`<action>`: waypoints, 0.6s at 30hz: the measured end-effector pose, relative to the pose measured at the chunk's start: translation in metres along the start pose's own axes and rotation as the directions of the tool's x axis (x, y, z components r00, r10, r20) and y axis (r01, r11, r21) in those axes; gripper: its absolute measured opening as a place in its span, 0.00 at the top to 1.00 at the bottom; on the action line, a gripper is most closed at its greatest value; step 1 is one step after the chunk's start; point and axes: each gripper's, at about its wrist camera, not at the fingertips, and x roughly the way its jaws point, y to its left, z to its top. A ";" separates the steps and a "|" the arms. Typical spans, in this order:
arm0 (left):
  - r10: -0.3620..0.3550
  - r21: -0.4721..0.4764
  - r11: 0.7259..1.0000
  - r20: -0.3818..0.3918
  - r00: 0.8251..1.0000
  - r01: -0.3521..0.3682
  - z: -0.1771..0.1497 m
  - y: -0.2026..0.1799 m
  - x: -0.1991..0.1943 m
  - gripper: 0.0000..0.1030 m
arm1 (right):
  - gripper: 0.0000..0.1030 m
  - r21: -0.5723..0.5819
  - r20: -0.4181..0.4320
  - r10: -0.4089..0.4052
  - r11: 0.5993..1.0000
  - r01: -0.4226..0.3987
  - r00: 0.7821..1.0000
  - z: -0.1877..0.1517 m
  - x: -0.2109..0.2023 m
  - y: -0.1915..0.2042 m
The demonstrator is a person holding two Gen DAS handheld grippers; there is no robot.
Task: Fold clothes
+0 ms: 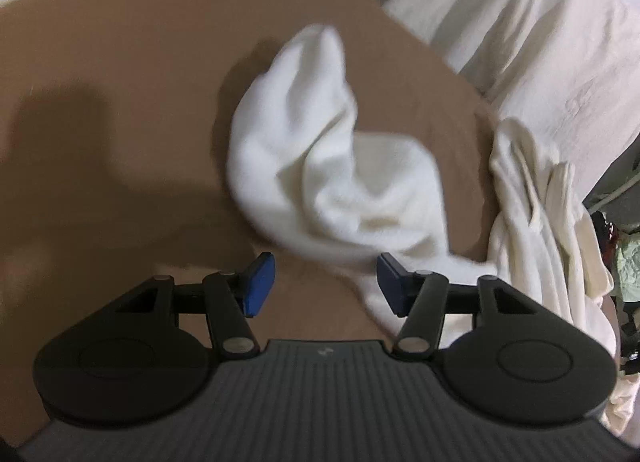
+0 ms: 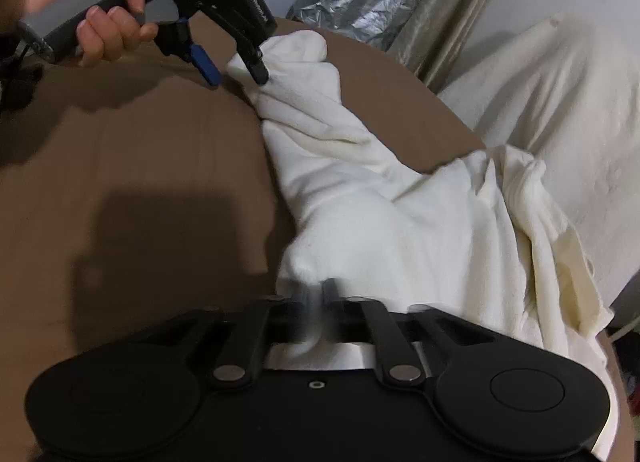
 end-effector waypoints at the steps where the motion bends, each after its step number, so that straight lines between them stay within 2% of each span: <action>1: -0.003 0.016 1.000 0.042 0.999 0.002 0.002 -0.004 -0.005 0.47 | 0.93 0.080 0.052 -0.011 0.997 0.007 0.999 0.001 -0.007 -0.015; 2: -0.007 0.028 1.000 0.088 0.996 0.005 0.003 -0.007 -0.012 0.47 | 0.93 0.160 0.094 -0.049 0.987 0.033 0.994 -0.002 -0.015 -0.034; 4: -0.016 0.046 0.999 0.164 0.986 0.008 0.006 -0.011 -0.022 0.47 | 0.94 0.285 0.117 -0.142 0.953 0.104 0.983 -0.010 -0.027 -0.073; 6: -0.025 0.060 0.998 0.229 0.973 0.011 0.010 -0.011 -0.031 0.47 | 0.94 0.375 0.080 -0.209 0.912 0.165 0.975 -0.022 -0.028 -0.104; 7: -0.029 0.063 0.998 0.251 0.968 0.013 0.011 -0.011 -0.033 0.47 | 0.94 0.404 0.063 -0.208 0.900 0.166 0.976 -0.027 -0.025 -0.109; 9: -0.033 0.038 0.999 0.241 0.970 0.024 0.014 -0.006 -0.027 0.45 | 0.94 0.461 0.029 -0.204 0.871 0.168 0.979 -0.037 -0.021 -0.120; 12: -0.061 -0.019 0.998 0.182 0.981 0.065 0.015 0.002 -0.012 0.45 | 0.94 0.543 -0.021 -0.193 0.822 0.173 0.981 -0.052 -0.013 -0.135; 15: -0.134 -0.055 0.988 0.114 0.984 0.141 0.011 0.005 0.007 0.45 | 0.94 0.619 -0.069 -0.177 0.764 0.181 0.982 -0.066 -0.006 -0.151; 18: -0.208 -0.078 0.974 0.049 0.977 0.212 0.005 -0.001 0.031 0.42 | 0.94 0.686 -0.110 -0.154 0.703 0.188 0.982 -0.080 0.000 -0.165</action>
